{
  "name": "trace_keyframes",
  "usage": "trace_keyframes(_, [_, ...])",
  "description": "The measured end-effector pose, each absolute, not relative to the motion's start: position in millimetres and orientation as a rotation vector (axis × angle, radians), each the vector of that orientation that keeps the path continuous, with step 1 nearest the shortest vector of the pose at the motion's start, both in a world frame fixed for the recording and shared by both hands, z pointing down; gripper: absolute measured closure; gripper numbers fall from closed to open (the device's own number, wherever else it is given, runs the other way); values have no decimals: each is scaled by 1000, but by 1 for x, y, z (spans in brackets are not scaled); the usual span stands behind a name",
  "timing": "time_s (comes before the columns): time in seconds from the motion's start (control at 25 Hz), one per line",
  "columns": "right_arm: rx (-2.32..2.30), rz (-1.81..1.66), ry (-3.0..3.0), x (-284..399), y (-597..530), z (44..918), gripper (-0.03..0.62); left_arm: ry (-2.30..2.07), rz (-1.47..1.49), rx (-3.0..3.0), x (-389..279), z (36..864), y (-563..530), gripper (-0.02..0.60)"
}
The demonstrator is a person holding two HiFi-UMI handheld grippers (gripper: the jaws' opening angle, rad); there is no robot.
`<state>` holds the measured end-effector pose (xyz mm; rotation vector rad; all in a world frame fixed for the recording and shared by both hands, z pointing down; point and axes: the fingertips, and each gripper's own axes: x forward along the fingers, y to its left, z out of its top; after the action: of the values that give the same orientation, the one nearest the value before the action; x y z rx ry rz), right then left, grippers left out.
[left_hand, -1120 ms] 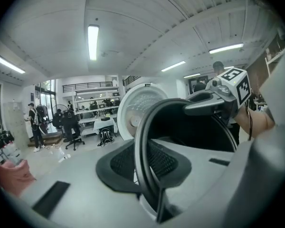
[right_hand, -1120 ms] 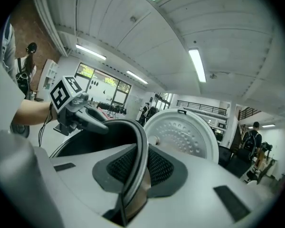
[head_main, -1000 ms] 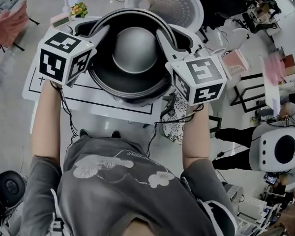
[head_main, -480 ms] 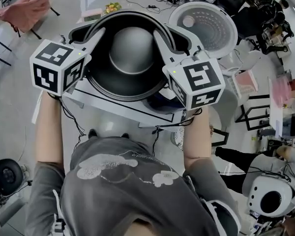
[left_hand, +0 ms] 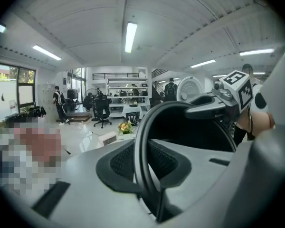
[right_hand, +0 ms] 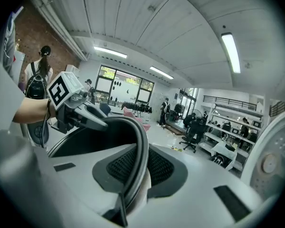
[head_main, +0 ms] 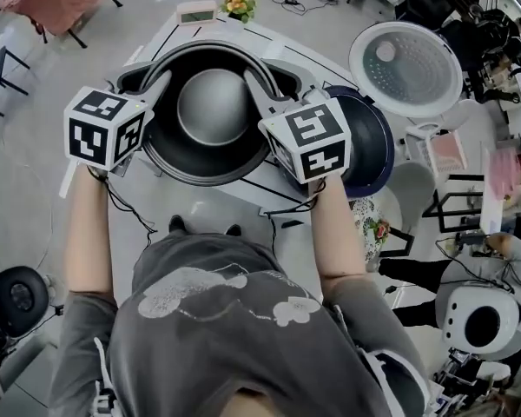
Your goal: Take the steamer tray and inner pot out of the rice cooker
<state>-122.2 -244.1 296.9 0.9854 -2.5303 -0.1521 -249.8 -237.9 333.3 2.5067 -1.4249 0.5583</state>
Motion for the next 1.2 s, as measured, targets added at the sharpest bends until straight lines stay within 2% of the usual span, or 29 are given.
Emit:
trace_keyframes(0.56, [887, 77, -2364, -166, -254, 434, 516, -1231, 676, 2319, -295, 456, -245, 517])
trace_keyframes(1.2, [934, 375, -2267, -163, -294, 485, 526, -1167, 800, 2330, -296, 489, -289, 518])
